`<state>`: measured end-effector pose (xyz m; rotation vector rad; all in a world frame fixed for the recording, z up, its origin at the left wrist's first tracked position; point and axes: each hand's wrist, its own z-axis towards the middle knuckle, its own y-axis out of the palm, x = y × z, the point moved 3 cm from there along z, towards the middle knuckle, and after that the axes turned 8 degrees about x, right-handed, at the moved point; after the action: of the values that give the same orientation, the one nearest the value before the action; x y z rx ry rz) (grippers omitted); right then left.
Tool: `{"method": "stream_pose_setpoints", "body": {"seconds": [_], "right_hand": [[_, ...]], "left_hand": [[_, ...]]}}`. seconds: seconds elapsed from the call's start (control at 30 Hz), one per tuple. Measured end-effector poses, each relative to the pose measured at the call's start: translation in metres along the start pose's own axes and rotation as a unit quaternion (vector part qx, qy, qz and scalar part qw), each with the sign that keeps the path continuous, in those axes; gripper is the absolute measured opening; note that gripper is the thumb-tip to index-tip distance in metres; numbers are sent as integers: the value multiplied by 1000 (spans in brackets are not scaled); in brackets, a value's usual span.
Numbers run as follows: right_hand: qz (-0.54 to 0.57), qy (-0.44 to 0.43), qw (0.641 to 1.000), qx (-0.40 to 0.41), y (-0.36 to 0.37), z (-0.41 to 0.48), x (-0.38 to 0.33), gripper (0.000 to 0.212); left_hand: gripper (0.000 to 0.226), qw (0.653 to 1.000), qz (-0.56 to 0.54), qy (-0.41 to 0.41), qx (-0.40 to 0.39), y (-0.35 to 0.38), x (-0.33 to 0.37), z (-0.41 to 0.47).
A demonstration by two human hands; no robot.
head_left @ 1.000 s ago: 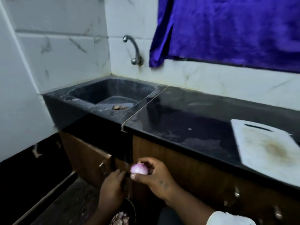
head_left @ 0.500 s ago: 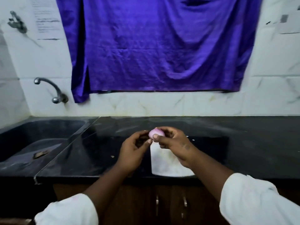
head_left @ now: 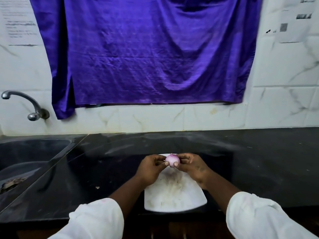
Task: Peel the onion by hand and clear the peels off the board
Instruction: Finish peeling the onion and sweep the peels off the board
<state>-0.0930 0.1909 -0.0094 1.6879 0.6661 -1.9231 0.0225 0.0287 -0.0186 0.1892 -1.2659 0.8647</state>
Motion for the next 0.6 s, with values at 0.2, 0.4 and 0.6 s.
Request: {"method": "stream_pose_setpoints", "body": {"seconds": [0.2, 0.4, 0.6], "right_hand": [[-56, -10, 998, 13, 2, 4, 14, 40], [-104, -17, 994, 35, 8, 3, 15, 44], [-96, -8, 995, 31, 7, 2, 15, 49]], "left_hand": [[26, 980, 194, -27, 31, 1, -16, 1], [32, 962, 268, -5, 41, -1, -18, 0], [29, 967, 251, -15, 28, -2, -20, 1]]}}
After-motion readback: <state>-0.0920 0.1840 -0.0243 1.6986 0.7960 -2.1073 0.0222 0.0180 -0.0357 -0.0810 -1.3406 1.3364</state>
